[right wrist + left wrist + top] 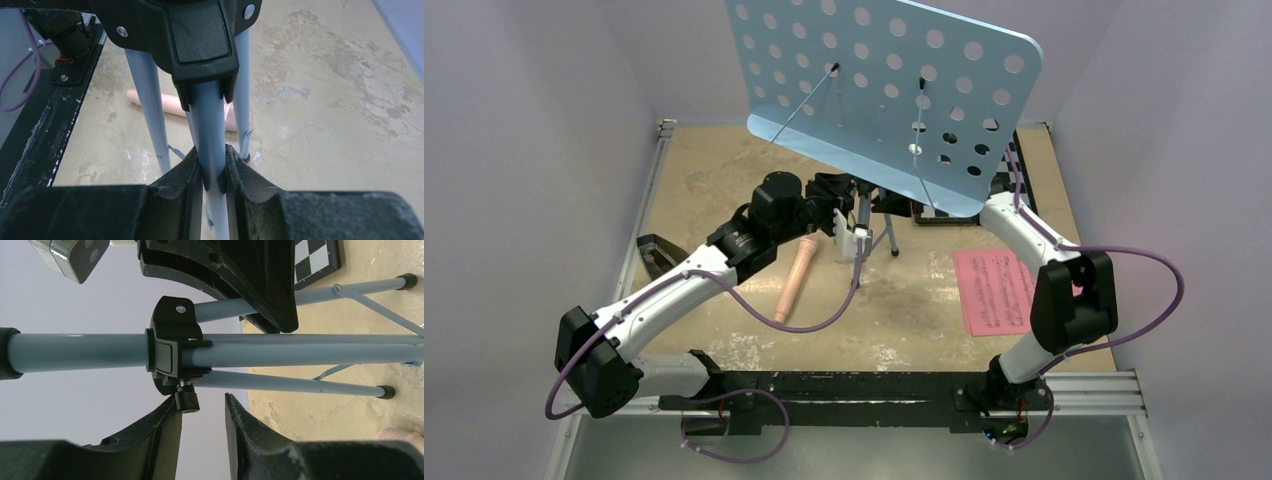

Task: Pack up the instrument practice props

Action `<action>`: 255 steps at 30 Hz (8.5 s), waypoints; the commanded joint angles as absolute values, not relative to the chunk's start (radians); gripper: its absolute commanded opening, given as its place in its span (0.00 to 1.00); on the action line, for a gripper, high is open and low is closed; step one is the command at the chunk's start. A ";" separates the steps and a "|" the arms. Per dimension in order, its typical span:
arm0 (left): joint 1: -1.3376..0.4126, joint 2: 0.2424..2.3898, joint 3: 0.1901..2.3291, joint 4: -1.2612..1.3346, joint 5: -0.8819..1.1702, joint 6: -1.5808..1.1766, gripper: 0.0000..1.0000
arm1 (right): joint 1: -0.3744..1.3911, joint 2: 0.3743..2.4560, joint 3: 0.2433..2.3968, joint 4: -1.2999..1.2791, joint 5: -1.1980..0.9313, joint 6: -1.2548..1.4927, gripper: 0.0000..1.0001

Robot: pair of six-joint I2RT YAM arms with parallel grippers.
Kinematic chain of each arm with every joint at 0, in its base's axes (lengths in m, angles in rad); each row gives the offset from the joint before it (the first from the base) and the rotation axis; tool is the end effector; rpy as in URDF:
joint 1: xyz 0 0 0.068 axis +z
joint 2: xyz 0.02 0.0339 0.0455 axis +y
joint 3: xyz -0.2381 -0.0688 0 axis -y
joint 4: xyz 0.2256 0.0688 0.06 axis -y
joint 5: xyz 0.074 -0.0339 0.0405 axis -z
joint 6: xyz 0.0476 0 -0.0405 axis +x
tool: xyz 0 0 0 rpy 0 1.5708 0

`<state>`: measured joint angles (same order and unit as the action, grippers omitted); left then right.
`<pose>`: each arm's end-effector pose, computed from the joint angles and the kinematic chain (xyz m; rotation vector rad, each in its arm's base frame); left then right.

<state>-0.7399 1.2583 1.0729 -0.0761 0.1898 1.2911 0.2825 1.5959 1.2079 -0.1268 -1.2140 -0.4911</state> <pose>0.2127 -0.2064 0.3262 1.6237 0.8502 0.2144 0.3106 0.1366 0.2771 -1.3122 1.3489 1.0988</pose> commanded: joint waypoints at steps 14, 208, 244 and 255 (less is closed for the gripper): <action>-0.737 1.268 1.122 -0.267 0.221 1.124 0.34 | 0.286 1.606 1.204 -0.230 -1.142 -0.469 0.00; -0.658 1.238 0.856 0.324 0.352 1.129 0.64 | 0.319 1.658 1.324 -0.488 -1.060 -0.668 0.00; -0.643 1.127 0.873 0.176 0.491 1.099 0.61 | 0.319 1.670 1.327 -0.479 -1.055 -0.666 0.00; -0.624 1.107 0.923 0.082 0.633 1.148 0.62 | 0.320 1.676 1.325 -0.479 -1.057 -0.670 0.00</action>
<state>-0.6308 1.1004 0.8886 0.0837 0.5556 1.1278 0.3141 1.6299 1.3361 -0.4065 -1.1469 -0.6838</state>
